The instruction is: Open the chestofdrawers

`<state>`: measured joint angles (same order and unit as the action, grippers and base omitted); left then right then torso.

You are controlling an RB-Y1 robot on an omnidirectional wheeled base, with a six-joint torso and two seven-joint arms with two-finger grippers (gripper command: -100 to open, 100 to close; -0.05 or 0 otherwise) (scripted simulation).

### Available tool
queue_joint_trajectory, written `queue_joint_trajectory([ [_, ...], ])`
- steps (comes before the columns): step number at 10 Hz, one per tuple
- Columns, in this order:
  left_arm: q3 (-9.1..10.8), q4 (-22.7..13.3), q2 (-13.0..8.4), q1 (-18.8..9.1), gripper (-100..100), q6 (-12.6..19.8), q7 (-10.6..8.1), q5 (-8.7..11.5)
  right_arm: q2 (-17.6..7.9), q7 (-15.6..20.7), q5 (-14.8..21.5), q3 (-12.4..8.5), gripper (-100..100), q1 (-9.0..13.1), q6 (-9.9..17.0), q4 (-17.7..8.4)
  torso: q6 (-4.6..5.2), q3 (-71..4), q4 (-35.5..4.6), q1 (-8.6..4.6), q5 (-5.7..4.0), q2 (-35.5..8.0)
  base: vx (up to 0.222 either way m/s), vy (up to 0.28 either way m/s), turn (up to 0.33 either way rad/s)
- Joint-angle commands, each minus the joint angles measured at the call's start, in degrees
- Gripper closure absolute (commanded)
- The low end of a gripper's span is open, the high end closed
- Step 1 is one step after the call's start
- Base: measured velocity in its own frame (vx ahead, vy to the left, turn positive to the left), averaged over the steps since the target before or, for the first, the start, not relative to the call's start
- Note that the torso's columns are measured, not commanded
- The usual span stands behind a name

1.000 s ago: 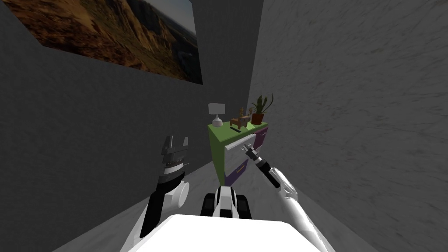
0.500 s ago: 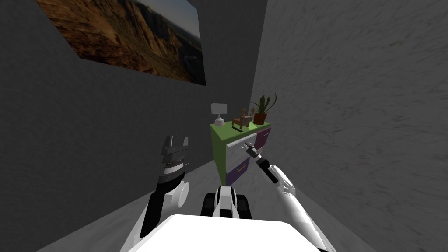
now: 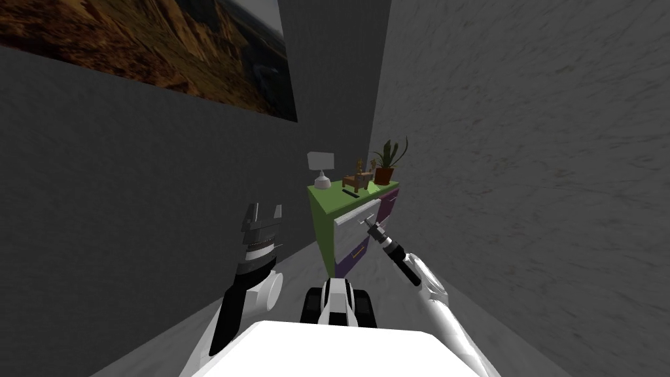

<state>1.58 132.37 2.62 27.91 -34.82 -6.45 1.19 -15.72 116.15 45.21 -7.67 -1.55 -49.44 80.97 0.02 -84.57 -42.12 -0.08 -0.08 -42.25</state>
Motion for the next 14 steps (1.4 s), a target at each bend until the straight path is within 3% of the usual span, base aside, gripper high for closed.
queue_joint_trajectory([
  [1, 0.00, 0.00, 0.00, -0.01, 0, 0.00, 0.00, 0.00, -1.56, 1.59, 1.62, -0.38, -100, -0.65, 0.16, 0.90, -0.07, -0.03, -0.05, 0.01, 0.02, 0.03, -0.025, 0.088, -0.044],
  [5, -0.01, 0.00, 0.01, -0.01, 0, 0.00, 0.00, 0.00, -4.17, 4.18, 4.46, -0.99, -100, -1.62, 1.12, 2.31, -0.46, -0.11, 0.59, 0.50, -0.17, 0.27, -0.038, 0.115, -0.053],
  [7, -0.01, 0.00, 0.00, -0.01, 0, 0.00, 0.00, 0.00, -5.53, 2.05, 3.79, -2.36, -100, 0.38, 3.06, 3.78, -0.35, -0.19, 0.44, 0.22, -0.14, 0.38, 0.002, 0.044, -0.008],
  [8, -0.01, 0.00, 0.00, 0.00, 0, 0.00, 0.00, 0.00, -4.80, 3.20, 3.66, -2.31, -100, -0.14, 2.24, 3.53, -0.18, -0.32, 0.20, 0.13, -0.04, 0.53, 0.022, 0.038, 0.006],
  [9, 0.00, 0.00, 0.00, 0.00, 0, 0.00, 0.00, 0.00, -4.86, 3.03, 3.67, -2.32, 100, -0.07, 2.36, 3.52, -0.05, -0.19, 0.00, 0.00, 0.02, 0.25, 0.003, 0.008, -0.002],
  [14, 0.00, -0.01, -0.01, -0.03, 0, 0.01, 0.00, 0.00, -5.97, 2.10, 3.27, -2.51, 100, -0.21, 1.69, 4.35, -0.02, 0.04, -0.19, 0.15, 0.11, -0.10, -0.133, -0.082, -0.040],
])
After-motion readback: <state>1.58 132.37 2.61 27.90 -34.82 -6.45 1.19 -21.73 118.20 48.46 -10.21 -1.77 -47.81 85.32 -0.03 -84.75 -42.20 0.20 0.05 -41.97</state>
